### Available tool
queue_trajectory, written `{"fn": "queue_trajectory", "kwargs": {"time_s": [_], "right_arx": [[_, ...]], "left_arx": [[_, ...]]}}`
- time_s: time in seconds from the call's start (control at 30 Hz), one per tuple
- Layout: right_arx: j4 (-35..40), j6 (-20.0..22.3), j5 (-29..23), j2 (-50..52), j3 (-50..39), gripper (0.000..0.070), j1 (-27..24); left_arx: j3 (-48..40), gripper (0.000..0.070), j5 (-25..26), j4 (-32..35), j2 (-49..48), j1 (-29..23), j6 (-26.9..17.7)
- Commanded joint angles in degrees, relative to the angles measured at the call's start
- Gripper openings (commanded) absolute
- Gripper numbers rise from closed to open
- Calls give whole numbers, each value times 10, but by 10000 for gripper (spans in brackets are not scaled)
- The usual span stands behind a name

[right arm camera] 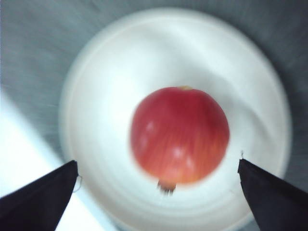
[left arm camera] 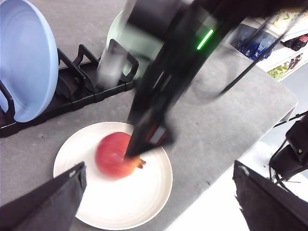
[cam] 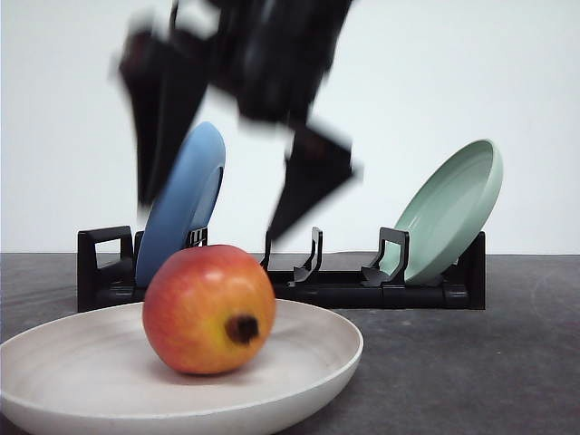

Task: Place pomegranate in white plate

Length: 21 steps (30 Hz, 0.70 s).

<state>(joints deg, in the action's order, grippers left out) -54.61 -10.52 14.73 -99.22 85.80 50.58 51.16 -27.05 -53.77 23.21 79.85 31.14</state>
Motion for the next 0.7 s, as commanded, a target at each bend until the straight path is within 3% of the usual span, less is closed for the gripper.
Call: {"fn": "queue_trajectory", "kwargs": {"time_s": [0.0, 0.13, 0.33, 0.5, 0.67], "right_arx": [[-25, 33, -3, 34, 27, 700, 1], [-105, 70, -34, 134, 46, 700, -13], [-208, 73, -98, 292, 42, 700, -39], [-207, 61, -108, 436, -6, 700, -44], [-130, 27, -107, 589, -122, 700, -44]], "left_arx": [[5, 586, -1, 7, 2, 8, -1], [5, 586, -1, 7, 2, 8, 0], [5, 586, -2, 12, 2, 8, -5], [5, 586, -19, 23, 2, 8, -5], [5, 586, -75, 27, 2, 8, -7]]}}
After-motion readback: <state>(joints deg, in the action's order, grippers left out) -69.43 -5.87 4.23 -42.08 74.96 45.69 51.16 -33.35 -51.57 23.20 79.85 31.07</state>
